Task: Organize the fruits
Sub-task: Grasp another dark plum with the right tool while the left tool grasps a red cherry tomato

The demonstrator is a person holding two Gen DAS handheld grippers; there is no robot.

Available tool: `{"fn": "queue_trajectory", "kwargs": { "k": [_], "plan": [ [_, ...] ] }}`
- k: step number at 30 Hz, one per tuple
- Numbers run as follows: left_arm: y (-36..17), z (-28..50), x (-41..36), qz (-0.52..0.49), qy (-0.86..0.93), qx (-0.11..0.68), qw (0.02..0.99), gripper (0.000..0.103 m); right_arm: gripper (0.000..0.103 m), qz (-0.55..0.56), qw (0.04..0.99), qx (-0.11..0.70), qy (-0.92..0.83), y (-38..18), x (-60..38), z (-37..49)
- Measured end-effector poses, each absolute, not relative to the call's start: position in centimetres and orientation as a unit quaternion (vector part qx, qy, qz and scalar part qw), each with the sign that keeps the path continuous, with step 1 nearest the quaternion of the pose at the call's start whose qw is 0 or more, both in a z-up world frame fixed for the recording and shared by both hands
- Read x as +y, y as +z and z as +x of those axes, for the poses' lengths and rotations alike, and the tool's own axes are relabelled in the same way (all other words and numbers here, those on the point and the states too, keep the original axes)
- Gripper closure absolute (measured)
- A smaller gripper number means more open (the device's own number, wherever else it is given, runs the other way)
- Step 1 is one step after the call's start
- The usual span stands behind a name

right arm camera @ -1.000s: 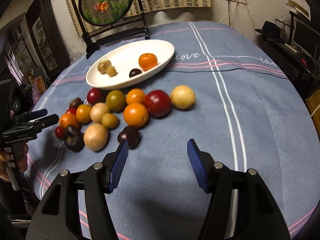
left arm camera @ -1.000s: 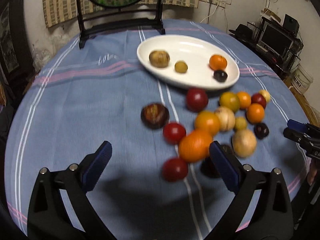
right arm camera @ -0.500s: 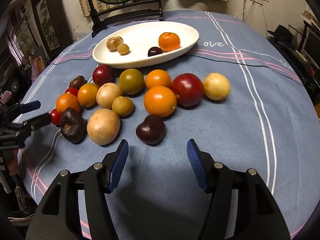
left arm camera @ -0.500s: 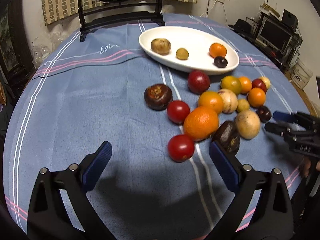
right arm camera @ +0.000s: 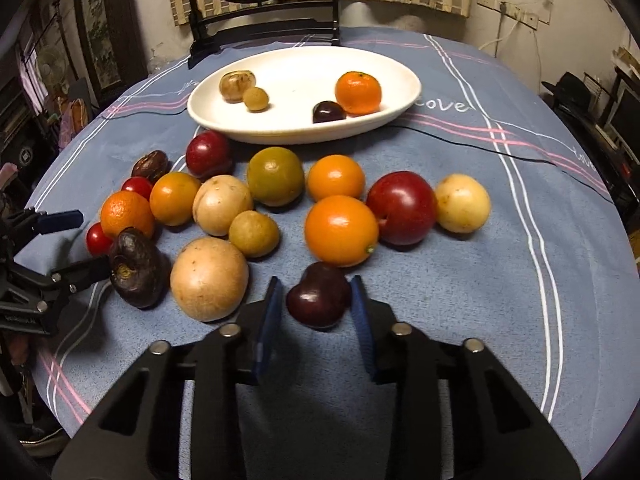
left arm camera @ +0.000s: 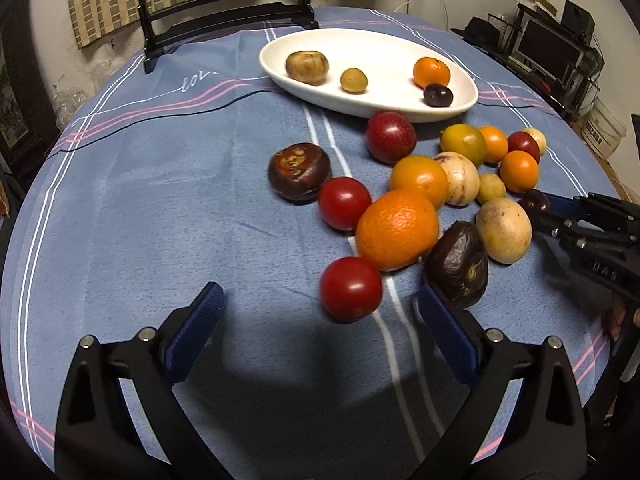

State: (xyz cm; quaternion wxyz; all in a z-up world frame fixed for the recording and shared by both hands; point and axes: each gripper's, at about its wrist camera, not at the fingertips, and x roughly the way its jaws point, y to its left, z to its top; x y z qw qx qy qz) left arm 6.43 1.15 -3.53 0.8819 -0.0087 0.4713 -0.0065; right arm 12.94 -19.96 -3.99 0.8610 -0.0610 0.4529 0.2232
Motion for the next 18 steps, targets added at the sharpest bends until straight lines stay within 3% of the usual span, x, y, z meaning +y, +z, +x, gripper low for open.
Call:
{"fn": "queue_trajectory", "kwargs": {
  "k": [4, 10, 15, 18],
  "plan": [
    [-4.1, 6.8, 1.0, 0.0, -0.009, 0.471, 0.882, 0.006, 0.072, -0.05, 0.86, 0.455, 0.224, -4.0, -20.8, 12.7],
    [-4.0, 6.6, 1.1, -0.003, -0.01, 0.466, 0.885, 0.034, 0.071, -0.031, 0.859, 0.458, 0.226, -4.1, -21.9, 12.3],
    [-3.5, 6.1, 0.9, -0.008, -0.035, 0.462, 0.886, 0.07, 0.071, -0.025, 0.861, 0.456, 0.222, -4.0, -22.7, 11.9],
    [-3.4, 5.9, 1.0, -0.012, -0.037, 0.461, 0.887, 0.073, 0.071, -0.02, 0.862, 0.455, 0.222, -3.9, -23.0, 11.7]
  ]
}}
